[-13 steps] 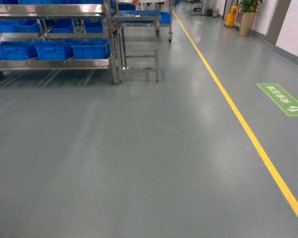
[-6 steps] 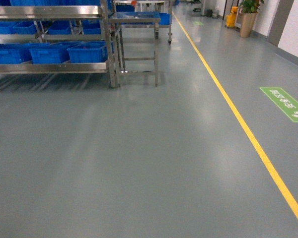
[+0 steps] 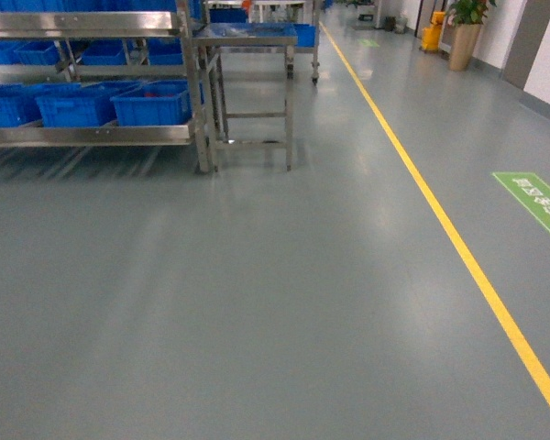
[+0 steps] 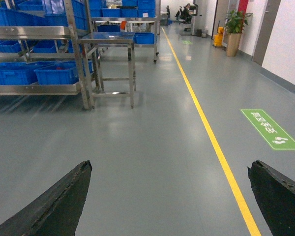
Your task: Pick blue part to blue bin on bottom shelf
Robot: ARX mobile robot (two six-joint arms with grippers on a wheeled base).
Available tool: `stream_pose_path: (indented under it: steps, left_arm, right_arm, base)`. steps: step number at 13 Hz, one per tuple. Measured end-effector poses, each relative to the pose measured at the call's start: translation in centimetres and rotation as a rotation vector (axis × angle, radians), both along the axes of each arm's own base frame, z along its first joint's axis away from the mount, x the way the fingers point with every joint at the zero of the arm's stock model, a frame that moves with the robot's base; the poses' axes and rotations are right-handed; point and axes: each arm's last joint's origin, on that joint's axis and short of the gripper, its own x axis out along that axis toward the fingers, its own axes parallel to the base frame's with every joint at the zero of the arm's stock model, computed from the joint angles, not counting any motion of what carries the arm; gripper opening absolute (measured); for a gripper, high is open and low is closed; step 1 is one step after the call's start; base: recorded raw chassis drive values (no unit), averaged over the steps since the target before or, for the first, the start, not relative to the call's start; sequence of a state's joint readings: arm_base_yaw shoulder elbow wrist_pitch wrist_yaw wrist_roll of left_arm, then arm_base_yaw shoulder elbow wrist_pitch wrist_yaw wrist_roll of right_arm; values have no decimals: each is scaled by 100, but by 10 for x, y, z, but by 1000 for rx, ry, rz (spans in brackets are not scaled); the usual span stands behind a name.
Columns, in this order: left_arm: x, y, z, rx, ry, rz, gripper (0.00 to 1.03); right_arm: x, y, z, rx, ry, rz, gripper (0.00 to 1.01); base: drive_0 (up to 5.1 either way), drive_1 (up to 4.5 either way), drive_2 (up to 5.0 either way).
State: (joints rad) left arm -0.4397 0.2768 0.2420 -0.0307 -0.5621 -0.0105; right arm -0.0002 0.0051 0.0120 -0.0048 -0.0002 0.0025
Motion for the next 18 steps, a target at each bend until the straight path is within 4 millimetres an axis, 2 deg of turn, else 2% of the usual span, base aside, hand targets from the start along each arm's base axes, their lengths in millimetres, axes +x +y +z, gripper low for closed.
stream_pose_path:
  steps: [18]
  left_arm:
    - [0,0,0,1,2,-1,44]
  right_arm:
    - [0,0,0,0,1,0,98]
  base:
    - [0,419,-419]
